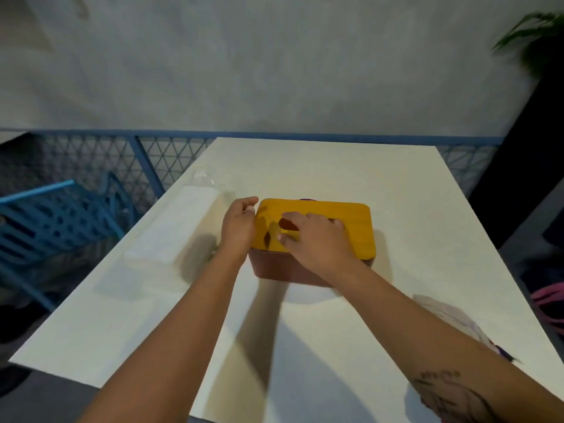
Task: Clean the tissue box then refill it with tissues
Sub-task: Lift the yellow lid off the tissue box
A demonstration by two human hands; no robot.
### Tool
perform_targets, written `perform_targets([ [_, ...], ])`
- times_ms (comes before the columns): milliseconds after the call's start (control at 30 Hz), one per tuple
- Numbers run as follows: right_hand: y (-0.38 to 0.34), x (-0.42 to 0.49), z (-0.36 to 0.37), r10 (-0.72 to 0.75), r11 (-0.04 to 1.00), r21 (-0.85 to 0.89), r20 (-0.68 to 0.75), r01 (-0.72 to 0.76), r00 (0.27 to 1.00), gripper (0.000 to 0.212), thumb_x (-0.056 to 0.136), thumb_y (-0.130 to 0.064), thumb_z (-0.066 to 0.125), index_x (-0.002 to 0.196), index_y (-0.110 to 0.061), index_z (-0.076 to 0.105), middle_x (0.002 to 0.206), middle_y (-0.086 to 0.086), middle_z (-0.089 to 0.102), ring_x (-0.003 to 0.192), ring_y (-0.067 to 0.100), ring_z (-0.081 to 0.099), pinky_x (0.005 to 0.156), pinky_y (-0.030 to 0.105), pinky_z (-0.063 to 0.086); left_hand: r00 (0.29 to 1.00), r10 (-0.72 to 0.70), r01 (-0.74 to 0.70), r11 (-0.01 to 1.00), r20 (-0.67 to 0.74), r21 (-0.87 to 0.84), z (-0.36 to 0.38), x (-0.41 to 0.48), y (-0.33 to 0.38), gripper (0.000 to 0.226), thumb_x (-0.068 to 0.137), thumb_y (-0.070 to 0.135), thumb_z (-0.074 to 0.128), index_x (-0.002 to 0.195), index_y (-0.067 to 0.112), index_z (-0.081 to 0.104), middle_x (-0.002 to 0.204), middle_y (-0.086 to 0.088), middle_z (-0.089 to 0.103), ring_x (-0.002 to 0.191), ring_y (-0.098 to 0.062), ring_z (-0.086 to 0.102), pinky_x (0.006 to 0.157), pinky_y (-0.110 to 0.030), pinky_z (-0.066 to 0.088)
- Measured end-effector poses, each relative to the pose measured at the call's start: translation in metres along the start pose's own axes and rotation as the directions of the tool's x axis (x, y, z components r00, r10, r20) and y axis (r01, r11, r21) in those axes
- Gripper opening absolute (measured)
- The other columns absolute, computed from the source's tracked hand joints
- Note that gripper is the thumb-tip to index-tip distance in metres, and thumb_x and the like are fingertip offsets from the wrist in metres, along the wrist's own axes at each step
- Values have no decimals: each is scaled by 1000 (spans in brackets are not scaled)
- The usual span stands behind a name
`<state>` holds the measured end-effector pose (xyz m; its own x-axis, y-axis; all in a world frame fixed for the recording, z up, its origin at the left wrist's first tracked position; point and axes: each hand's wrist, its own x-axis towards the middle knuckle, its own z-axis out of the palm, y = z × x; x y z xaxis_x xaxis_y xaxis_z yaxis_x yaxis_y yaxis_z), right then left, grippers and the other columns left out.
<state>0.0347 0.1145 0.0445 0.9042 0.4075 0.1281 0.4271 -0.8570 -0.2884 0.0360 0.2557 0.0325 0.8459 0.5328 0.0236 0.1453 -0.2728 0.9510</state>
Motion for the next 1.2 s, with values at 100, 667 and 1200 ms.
perform_targets([
  [100,-5,6,3,57,997,53,22,-58,998,53,93,-54,40,143,-40,29,127,-5,60,120,23,52,102,46,31,994,-83,94,984,77,-151,0,6,-4,33,100,10,31,119,11,58,121,-5,59,105,-19,55,92,-33,46],
  [667,-20,20,2,204,966,132,133,-221,970,45,90,-51,45,134,-45,44,136,-3,56,118,21,54,101,40,42,974,-153,217,829,164,-515,-1,12,-21,28,96,22,40,111,17,63,123,0,62,111,-13,58,100,-38,47],
  [1200,50,-9,-65,174,966,219,-146,-140,974,37,93,-42,49,129,-39,53,123,-3,64,109,17,58,79,23,38,841,399,-486,854,365,186,45,-3,66,31,88,31,57,118,22,58,130,1,50,117,-17,51,100,-37,44],
])
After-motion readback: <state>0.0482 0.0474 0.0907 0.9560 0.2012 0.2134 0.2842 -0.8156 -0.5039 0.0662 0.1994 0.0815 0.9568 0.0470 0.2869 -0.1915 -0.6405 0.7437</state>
